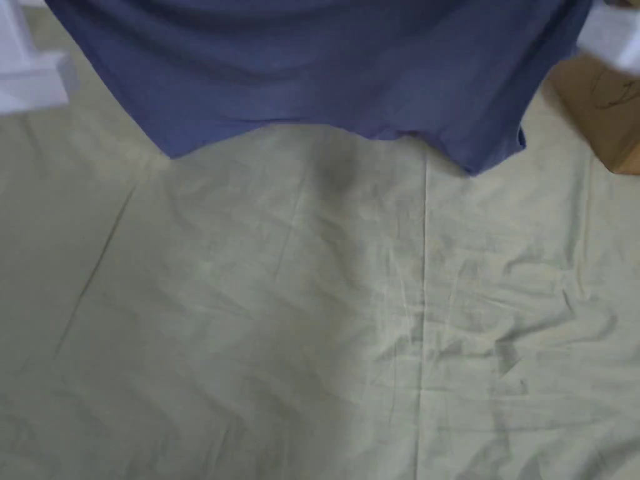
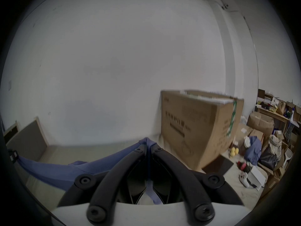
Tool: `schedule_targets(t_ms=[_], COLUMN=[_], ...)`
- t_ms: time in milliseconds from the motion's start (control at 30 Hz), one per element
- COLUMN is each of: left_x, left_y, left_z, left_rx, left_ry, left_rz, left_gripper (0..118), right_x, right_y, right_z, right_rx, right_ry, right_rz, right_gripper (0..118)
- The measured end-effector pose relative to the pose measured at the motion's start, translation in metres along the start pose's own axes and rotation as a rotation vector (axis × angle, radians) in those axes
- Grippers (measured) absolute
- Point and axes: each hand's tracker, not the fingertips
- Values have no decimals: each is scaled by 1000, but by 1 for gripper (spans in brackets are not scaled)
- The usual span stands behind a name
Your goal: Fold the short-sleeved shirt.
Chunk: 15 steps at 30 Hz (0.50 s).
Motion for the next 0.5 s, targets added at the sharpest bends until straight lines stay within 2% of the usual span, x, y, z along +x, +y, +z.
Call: schedule_targets(t_ms=[167, 233, 333, 500], left_x=[-29, -42, -65, -101], left_y=[-97, -136, -196, -278], left_z=[39, 54, 84, 122], left_rx=[-133, -181, -275, -404], left_ry=[-55, -65, -72, -67], left_rz=[38, 47, 109, 174], left_gripper=[0, 0, 0, 0], right_x=[39, 54, 79, 113], right_y=[-106, -148, -214, -293], right_z=[32, 52, 79, 116], right_rx=[-173, -228, -363, -448], right_ry=[52, 100, 137, 149], right_rz=[13, 20, 21, 57], right_gripper=[2, 2, 2, 2])
